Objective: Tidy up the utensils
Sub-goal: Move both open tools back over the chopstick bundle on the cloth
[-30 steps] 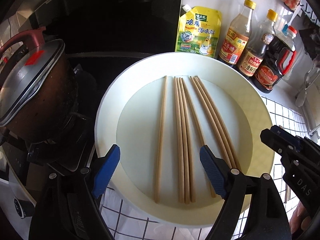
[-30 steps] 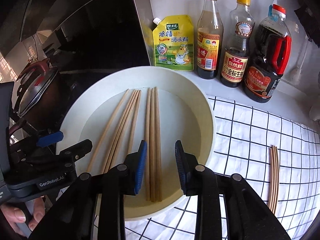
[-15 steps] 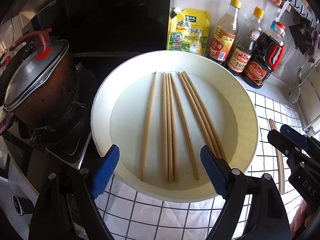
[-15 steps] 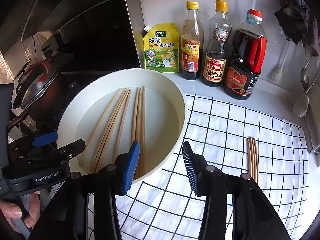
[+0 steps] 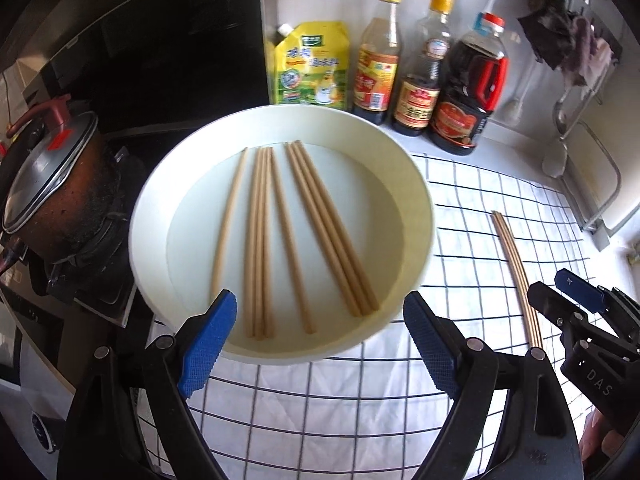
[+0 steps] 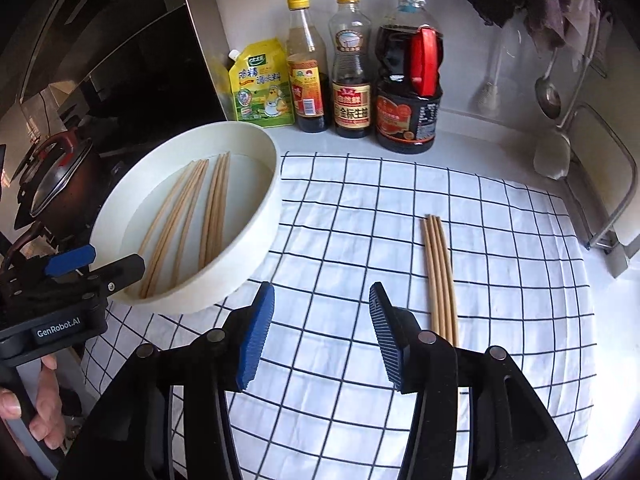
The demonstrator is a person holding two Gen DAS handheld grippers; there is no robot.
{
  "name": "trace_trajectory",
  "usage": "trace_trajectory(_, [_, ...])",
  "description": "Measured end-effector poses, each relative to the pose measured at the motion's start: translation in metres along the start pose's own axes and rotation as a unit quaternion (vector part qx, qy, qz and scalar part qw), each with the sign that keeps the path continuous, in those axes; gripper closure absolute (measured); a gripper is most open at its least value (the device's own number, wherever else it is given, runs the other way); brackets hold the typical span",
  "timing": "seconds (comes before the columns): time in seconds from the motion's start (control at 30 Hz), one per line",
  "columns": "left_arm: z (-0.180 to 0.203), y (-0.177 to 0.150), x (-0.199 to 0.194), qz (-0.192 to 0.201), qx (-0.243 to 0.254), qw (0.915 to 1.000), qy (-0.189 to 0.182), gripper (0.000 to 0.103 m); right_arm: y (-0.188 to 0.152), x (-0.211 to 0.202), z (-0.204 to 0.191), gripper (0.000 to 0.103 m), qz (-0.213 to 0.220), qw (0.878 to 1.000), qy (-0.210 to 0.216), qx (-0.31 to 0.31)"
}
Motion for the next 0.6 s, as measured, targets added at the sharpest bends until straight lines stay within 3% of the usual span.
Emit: trace_trajectory(0.6, [0.094,-0.032,0.004,-0.021,0.065,0.9969,-0.038,0.019,-0.068,-0.037,0.092,0.052,0.001,0.996,-0.065,0.067])
Point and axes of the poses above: each gripper's, at about its wrist camera, not at the fingertips, and x roughly the way its jaws point, z to its right, y to its top, the point moved 1 cm from there along x, roughly the way its jaws point, and after that the axes turned 8 degrees about -x, right-handed, at the moved point
